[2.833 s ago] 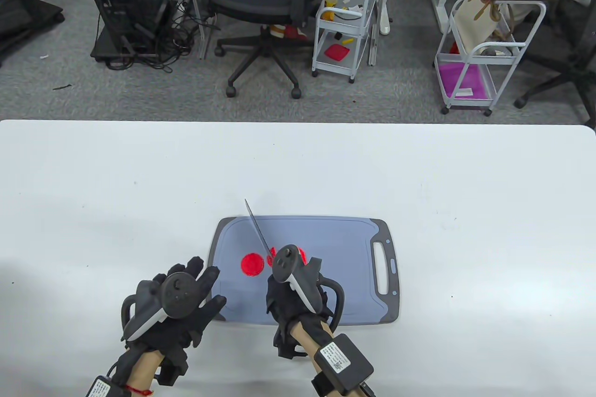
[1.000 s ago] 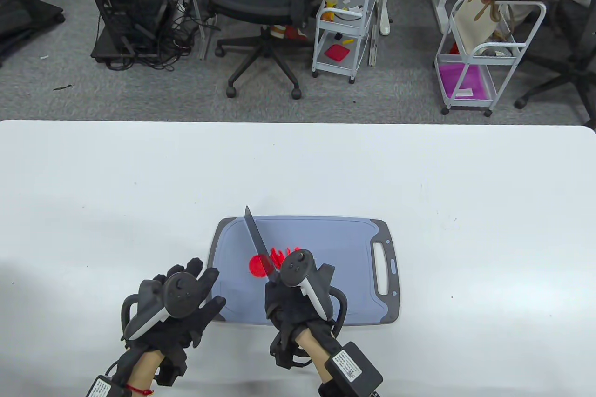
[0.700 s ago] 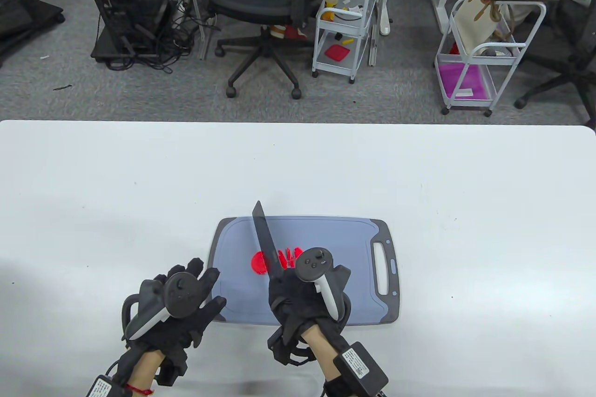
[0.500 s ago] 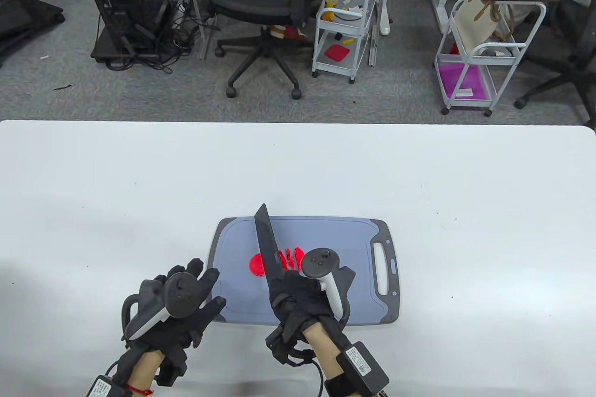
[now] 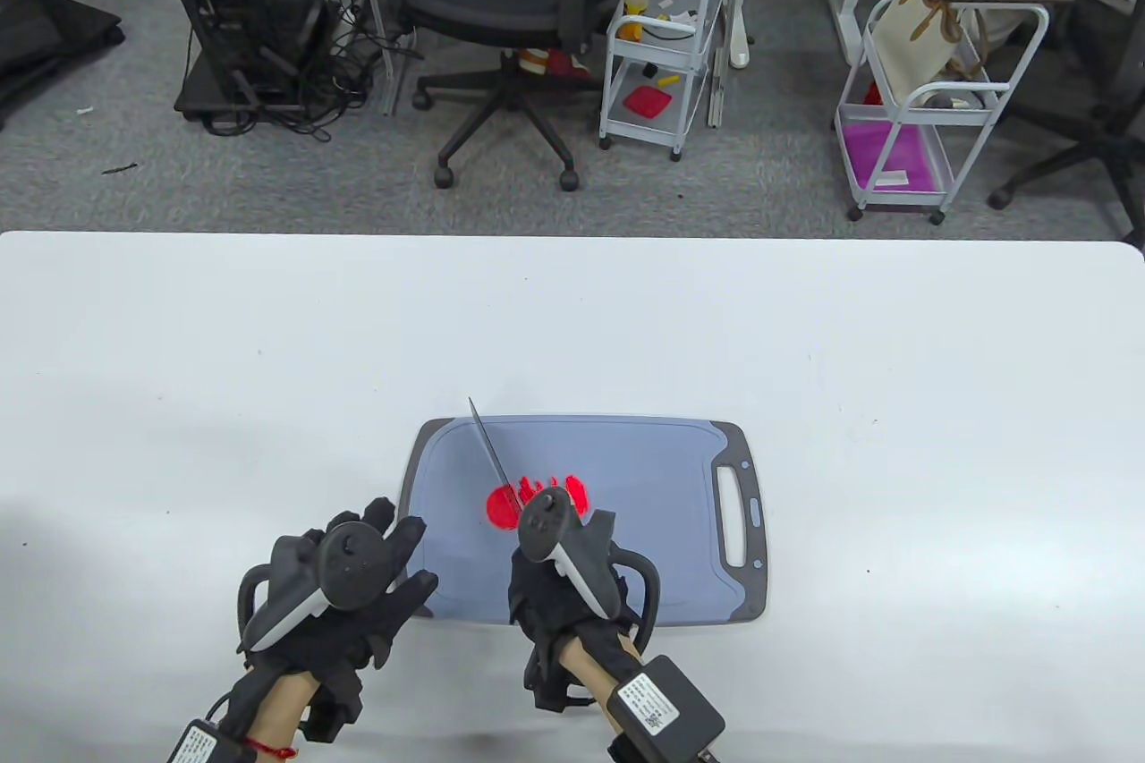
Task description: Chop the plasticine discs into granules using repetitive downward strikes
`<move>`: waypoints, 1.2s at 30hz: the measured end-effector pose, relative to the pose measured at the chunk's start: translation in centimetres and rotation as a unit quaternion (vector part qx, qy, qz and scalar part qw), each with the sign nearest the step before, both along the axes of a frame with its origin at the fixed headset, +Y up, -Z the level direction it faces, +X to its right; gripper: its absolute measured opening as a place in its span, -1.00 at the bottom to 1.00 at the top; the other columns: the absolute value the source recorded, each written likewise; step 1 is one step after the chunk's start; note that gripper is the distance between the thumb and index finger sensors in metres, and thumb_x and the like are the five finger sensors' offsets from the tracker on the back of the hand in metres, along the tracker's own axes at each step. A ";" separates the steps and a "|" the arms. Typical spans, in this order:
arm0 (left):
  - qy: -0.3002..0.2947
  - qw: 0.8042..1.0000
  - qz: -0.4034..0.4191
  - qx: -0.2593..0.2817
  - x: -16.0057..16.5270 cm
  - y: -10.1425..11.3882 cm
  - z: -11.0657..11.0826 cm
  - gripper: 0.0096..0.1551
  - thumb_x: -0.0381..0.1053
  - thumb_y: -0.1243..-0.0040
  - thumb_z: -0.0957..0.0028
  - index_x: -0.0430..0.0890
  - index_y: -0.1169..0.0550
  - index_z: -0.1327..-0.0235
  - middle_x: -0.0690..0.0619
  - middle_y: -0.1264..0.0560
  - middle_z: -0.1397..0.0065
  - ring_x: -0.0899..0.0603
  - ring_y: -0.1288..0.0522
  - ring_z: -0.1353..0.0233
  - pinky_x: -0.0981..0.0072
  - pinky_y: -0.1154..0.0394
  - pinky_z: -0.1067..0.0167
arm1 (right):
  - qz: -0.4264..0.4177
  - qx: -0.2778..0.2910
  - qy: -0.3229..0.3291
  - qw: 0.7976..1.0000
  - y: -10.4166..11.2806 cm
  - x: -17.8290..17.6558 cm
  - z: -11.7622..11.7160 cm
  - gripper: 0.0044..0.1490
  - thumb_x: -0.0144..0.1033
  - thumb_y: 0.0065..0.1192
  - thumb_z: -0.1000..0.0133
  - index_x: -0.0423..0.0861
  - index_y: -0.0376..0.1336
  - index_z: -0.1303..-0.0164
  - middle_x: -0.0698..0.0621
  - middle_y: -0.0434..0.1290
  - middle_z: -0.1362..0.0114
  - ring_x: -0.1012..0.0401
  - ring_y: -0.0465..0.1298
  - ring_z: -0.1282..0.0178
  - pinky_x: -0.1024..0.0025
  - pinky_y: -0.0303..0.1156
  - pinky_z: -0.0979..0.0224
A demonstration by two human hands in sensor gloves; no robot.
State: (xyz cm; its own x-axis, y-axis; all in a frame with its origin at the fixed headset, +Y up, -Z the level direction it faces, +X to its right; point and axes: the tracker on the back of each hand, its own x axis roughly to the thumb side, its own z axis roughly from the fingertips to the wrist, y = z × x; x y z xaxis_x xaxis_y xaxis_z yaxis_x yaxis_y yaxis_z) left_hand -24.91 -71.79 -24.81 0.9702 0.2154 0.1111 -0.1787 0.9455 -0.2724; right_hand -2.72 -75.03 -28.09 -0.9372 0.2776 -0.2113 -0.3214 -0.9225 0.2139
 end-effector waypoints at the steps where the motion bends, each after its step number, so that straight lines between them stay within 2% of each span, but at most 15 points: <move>1: 0.000 1.000 -0.001 -0.001 0.0 0.0 0.0 -0.14 0.48 0.08 -0.03 0.22 -0.37 -0.64 -0.02 -0.17 -0.85 -0.44 -0.23 -0.71 -0.45 -0.09 -0.50 | 0.010 0.001 0.002 1.000 0.1 -0.3 -0.1 -0.41 0.01 0.22 -0.13 -0.22 0.34 -0.11 0.11 0.64 0.34 0.03 0.75 0.83 0.04 0.57 0.66; 5: 0.003 1.000 -0.002 -0.004 -0.2 -0.1 -0.1 -0.14 0.48 0.08 -0.03 0.21 -0.37 -0.64 -0.03 -0.17 -0.85 -0.44 -0.23 -0.71 -0.45 -0.09 -0.50 | 0.026 -0.036 0.011 0.999 0.8 -0.3 0.5 -0.40 0.01 0.22 -0.14 -0.23 0.33 -0.11 0.12 0.64 0.35 0.03 0.75 0.81 0.03 0.58 0.65; 8: 0.000 1.000 0.001 -0.002 -0.1 0.0 -0.1 -0.14 0.48 0.08 -0.03 0.21 -0.37 -0.64 -0.02 -0.17 -0.85 -0.44 -0.23 -0.71 -0.45 -0.09 -0.50 | -0.015 -0.057 0.002 0.998 0.5 0.6 0.2 -0.40 0.01 0.21 -0.14 -0.23 0.34 -0.11 0.12 0.64 0.35 0.02 0.76 0.81 0.03 0.58 0.64; 10: -0.002 1.000 -0.001 -0.002 0.0 0.0 0.0 -0.14 0.48 0.08 -0.03 0.21 -0.37 -0.64 -0.03 -0.17 -0.85 -0.44 -0.23 -0.71 -0.45 -0.09 -0.50 | -0.043 -0.034 -0.010 0.998 -0.1 0.6 -0.3 -0.41 0.02 0.22 -0.13 -0.22 0.35 -0.09 0.12 0.64 0.37 0.03 0.75 0.83 0.03 0.57 0.66; 15: 0.002 1.000 0.000 -0.001 -0.2 0.0 -0.1 -0.14 0.48 0.08 -0.03 0.21 -0.37 -0.64 -0.02 -0.17 -0.85 -0.44 -0.23 -0.71 -0.45 -0.09 -0.50 | -0.073 -0.049 -0.013 0.996 1.1 1.9 -0.1 -0.40 0.02 0.28 -0.12 -0.23 0.40 -0.09 0.12 0.67 0.37 0.05 0.75 0.84 0.07 0.58 0.67; 17: 0.005 1.000 -0.001 0.000 -0.3 0.0 -0.2 -0.14 0.48 0.08 -0.03 0.21 -0.37 -0.64 -0.03 -0.17 -0.85 -0.45 -0.23 -0.71 -0.45 -0.09 -0.50 | -0.116 -0.014 -0.019 0.993 1.9 2.7 0.4 -0.40 0.02 0.29 -0.12 -0.23 0.40 -0.09 0.11 0.67 0.37 0.05 0.75 0.84 0.06 0.57 0.67; 19: 0.003 1.000 -0.003 0.002 -0.2 0.0 -0.1 -0.14 0.48 0.08 -0.03 0.21 -0.37 -0.64 -0.03 -0.17 -0.85 -0.44 -0.23 -0.71 -0.45 -0.09 -0.50 | -0.116 0.014 -0.024 0.993 2.5 3.1 0.5 -0.40 0.02 0.29 -0.12 -0.23 0.40 -0.09 0.11 0.67 0.36 0.04 0.75 0.84 0.05 0.57 0.66; 24: -0.003 1.000 -0.007 0.002 0.1 -0.1 0.1 -0.14 0.48 0.08 -0.03 0.22 -0.37 -0.64 -0.02 -0.17 -0.85 -0.44 -0.23 -0.71 -0.45 -0.09 -0.50 | -0.084 0.006 -0.021 0.996 1.0 2.5 -0.1 -0.40 0.02 0.30 -0.11 -0.22 0.41 -0.10 0.11 0.67 0.35 0.04 0.75 0.82 0.06 0.58 0.65; 26: -0.002 1.000 -0.006 0.001 0.0 0.0 0.0 -0.14 0.48 0.08 -0.03 0.21 -0.37 -0.64 -0.03 -0.17 -0.85 -0.44 -0.22 -0.71 -0.45 -0.09 -0.50 | -0.068 0.021 -0.029 0.997 0.7 2.6 -0.3 -0.39 0.02 0.30 -0.10 -0.22 0.41 -0.10 0.10 0.67 0.35 0.04 0.75 0.82 0.05 0.58 0.64; 28: 0.002 1.000 -0.004 0.003 -0.2 0.0 0.0 -0.14 0.48 0.08 -0.03 0.21 -0.37 -0.64 -0.03 -0.17 -0.85 -0.44 -0.23 -0.71 -0.45 -0.09 -0.50 | -0.083 0.017 -0.026 0.996 0.7 2.9 -0.4 -0.39 0.03 0.30 -0.10 -0.21 0.41 -0.11 0.11 0.67 0.35 0.04 0.75 0.82 0.06 0.58 0.64; 31: 0.000 1.000 -0.007 0.000 -0.1 0.0 0.0 -0.14 0.48 0.08 -0.03 0.21 -0.37 -0.64 -0.02 -0.17 -0.85 -0.44 -0.23 -0.71 -0.46 -0.09 -0.50 | -0.192 -0.043 -0.044 0.979 0.1 3.5 -0.7 -0.39 0.03 0.30 -0.11 -0.21 0.41 -0.11 0.11 0.68 0.35 0.05 0.75 0.82 0.07 0.59 0.65; 33: -0.002 1.000 -0.009 0.001 -0.1 -0.1 0.0 -0.14 0.48 0.08 -0.03 0.21 -0.37 -0.64 -0.03 -0.17 -0.85 -0.44 -0.23 -0.71 -0.45 -0.09 -0.50 | -0.178 -0.062 -0.044 0.981 -0.4 3.5 -0.9 -0.39 0.03 0.30 -0.11 -0.21 0.41 -0.12 0.10 0.67 0.34 0.04 0.75 0.81 0.06 0.58 0.64; 34: -0.003 1.000 -0.009 0.001 0.0 -0.1 0.0 -0.14 0.48 0.08 -0.03 0.21 -0.37 -0.64 -0.02 -0.17 -0.85 -0.44 -0.22 -0.71 -0.45 -0.09 -0.50 | -0.143 -0.058 -0.042 0.987 -0.7 3.5 -0.9 -0.38 0.04 0.28 -0.11 -0.20 0.41 -0.12 0.11 0.67 0.34 0.05 0.76 0.80 0.07 0.59 0.63; 35: -0.003 1.000 -0.009 0.001 0.0 -0.1 0.0 -0.14 0.48 0.08 -0.03 0.21 -0.37 -0.64 -0.02 -0.17 -0.85 -0.44 -0.23 -0.71 -0.45 -0.09 -0.50 | -0.140 -0.038 -0.037 0.989 -0.5 3.5 -0.9 -0.39 0.04 0.29 -0.10 -0.19 0.41 -0.12 0.11 0.68 0.34 0.05 0.76 0.81 0.07 0.59 0.64; 36: -0.002 1.000 -0.009 0.001 -0.1 -0.1 0.0 -0.14 0.48 0.08 -0.03 0.21 -0.37 -0.64 -0.02 -0.17 -0.85 -0.44 -0.23 -0.71 -0.45 -0.09 -0.50 | -0.144 -0.047 -0.036 0.988 -0.2 3.5 -0.9 -0.38 0.04 0.30 -0.10 -0.21 0.42 -0.12 0.10 0.68 0.34 0.05 0.75 0.81 0.06 0.59 0.64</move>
